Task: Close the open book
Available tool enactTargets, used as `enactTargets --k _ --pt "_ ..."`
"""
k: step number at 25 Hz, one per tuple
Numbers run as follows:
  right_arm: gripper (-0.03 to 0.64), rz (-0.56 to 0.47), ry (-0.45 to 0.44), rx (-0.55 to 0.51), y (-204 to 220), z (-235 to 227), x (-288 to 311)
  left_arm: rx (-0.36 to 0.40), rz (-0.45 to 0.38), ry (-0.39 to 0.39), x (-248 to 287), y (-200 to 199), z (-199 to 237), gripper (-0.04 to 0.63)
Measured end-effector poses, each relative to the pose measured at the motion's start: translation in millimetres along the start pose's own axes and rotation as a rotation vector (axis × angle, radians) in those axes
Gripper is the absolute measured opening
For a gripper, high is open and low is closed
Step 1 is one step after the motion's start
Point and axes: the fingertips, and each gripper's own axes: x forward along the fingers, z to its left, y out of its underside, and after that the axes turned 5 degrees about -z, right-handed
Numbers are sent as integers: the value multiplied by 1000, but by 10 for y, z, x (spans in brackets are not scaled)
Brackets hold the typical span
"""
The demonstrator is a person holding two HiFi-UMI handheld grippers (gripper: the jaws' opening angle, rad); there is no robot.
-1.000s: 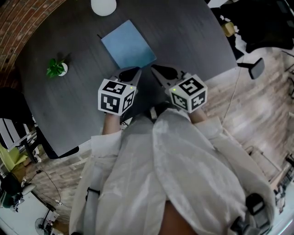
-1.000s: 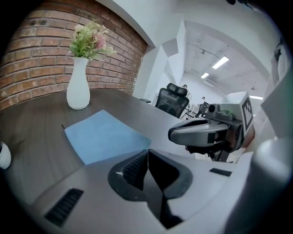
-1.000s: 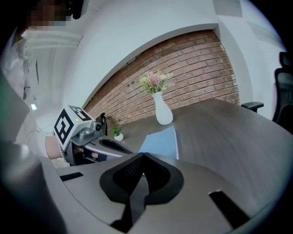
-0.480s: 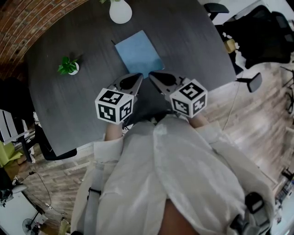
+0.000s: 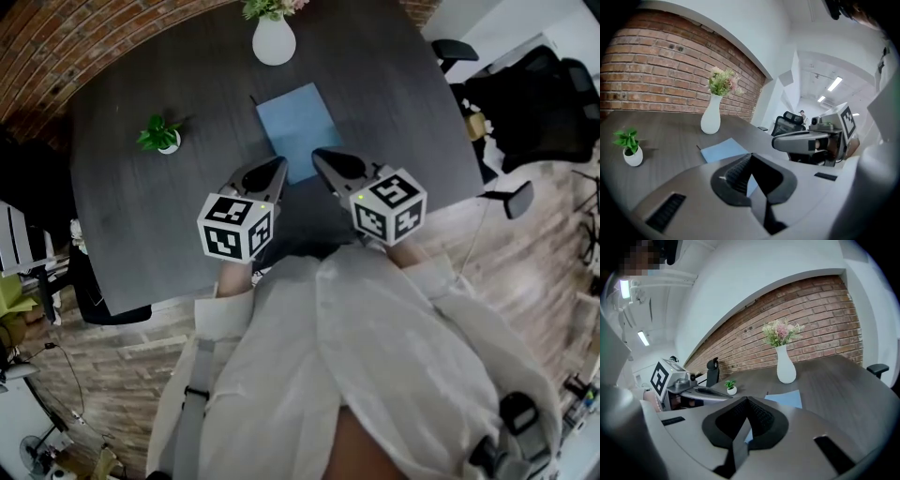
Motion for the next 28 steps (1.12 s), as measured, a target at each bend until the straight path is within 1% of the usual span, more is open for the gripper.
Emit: enactTargets --k 3,7,14,18,28 --pt "5 -3 -13 -11 -52 11 43 17 -17 -10 -38 -45 -10 5" --pt "5 -3 -28 -34 -87 29 99 31 -45 -47 -82 -87 7 5" --pt "5 -16 -62 -57 -128 96 139 25 -72 -34 -73 -113 -44 5" --pt "5 -10 -77 -60 -109 129 144 14 -66 -13 -64 -81 -63 5" --pt "5 7 -95 -41 -14 146 103 4 -40 -7 -17 -39 -70 5"
